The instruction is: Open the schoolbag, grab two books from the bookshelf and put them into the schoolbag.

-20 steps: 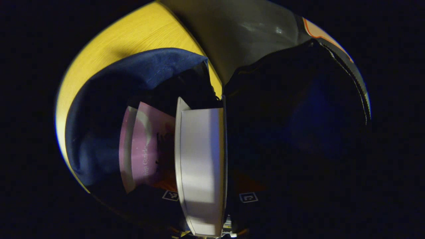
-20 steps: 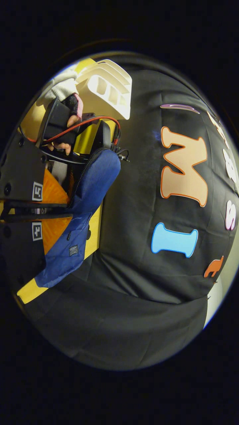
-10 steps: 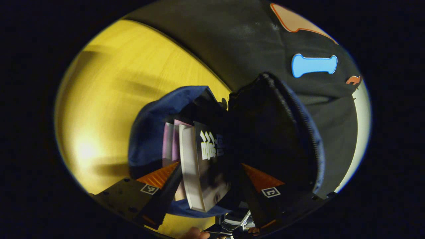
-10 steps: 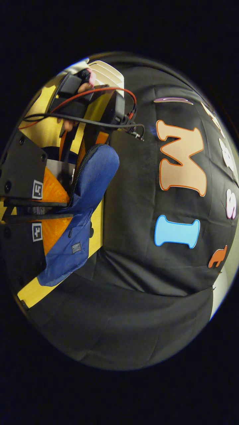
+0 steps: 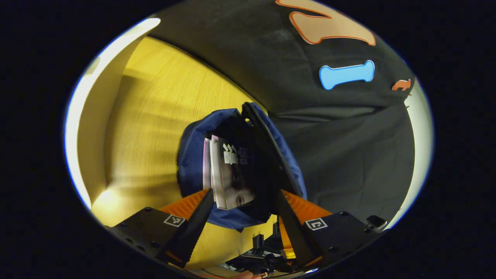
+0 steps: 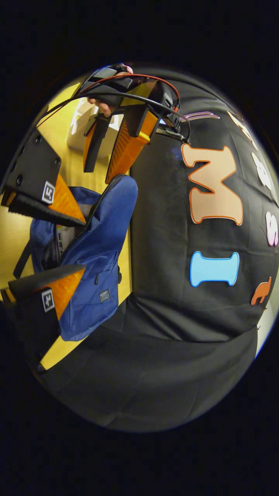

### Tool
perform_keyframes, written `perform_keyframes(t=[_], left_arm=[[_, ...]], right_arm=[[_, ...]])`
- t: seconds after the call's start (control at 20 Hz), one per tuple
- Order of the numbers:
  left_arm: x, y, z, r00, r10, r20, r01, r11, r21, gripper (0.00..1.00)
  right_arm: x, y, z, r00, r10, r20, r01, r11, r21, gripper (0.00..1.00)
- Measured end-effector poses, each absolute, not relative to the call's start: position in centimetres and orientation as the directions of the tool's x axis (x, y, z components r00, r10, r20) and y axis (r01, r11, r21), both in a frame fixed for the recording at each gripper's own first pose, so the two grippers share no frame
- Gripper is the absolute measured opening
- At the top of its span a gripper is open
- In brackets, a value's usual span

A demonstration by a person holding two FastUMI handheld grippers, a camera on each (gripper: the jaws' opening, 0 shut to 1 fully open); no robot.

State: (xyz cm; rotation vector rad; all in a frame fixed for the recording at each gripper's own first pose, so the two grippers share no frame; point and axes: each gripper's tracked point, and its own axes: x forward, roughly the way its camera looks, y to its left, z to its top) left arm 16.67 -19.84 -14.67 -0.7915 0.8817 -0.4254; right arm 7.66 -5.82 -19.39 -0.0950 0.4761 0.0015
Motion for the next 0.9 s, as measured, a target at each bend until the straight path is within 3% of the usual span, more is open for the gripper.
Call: perform_keyframes(t=[0.2, 0.5, 0.6, 0.65, 0.8, 0.9], left_arm=[[13.8, -17.3, -11.8, 0.610, -0.588, -0.531, 0.081, 0.713, -0.696, 0.96], [10.0, -10.5, -8.1, 0.747, -0.403, -0.529, 0.155, 0.879, -0.451, 0.96], [9.4, -7.5, -6.6, 0.813, -0.298, -0.501, 0.147, 0.936, -0.320, 0.96], [8.9, -6.0, -5.6, 0.844, -0.253, -0.473, 0.144, 0.956, -0.254, 0.96], [7.6, -2.2, -3.1, 0.917, -0.112, -0.382, 0.093, 0.993, -0.067, 0.95], [6.5, -0.5, -1.4, 0.941, -0.047, -0.336, 0.053, 0.999, 0.007, 0.95]], right_arm=[[5.6, -4.4, -15.9, 0.913, -0.014, -0.409, -0.028, 0.995, -0.098, 0.70], [5.8, -0.9, -10.2, 0.958, 0.019, -0.287, -0.039, 0.997, -0.062, 0.99], [6.0, 0.4, -8.5, 0.969, 0.036, -0.246, -0.051, 0.997, -0.056, 0.94], [6.2, 1.1, -7.7, 0.973, 0.045, -0.226, -0.059, 0.997, -0.053, 0.99], [6.3, 2.8, -5.6, 0.981, 0.079, -0.175, -0.089, 0.995, -0.050, 0.95], [6.3, 3.7, -4.7, 0.984, 0.093, -0.154, -0.102, 0.994, -0.051, 0.99]])
